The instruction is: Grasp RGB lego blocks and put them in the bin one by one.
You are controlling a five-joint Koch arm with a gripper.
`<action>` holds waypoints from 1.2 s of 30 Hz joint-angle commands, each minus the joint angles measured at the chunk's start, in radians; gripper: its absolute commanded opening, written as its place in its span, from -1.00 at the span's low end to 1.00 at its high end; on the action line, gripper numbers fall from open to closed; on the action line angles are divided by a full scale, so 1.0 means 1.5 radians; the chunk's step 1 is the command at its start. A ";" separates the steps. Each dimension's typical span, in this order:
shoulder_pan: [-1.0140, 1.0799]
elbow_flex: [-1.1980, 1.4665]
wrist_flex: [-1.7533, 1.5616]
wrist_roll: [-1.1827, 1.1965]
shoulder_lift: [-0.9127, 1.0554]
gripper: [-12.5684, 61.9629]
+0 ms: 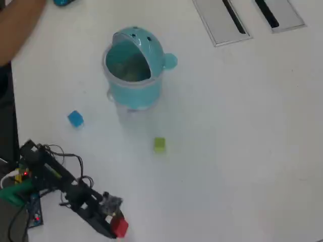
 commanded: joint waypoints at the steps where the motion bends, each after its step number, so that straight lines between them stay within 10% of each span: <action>1: -0.019 -0.013 -0.017 0.000 0.075 -0.35; 36: -0.460 0.169 -0.078 0.169 0.455 -0.35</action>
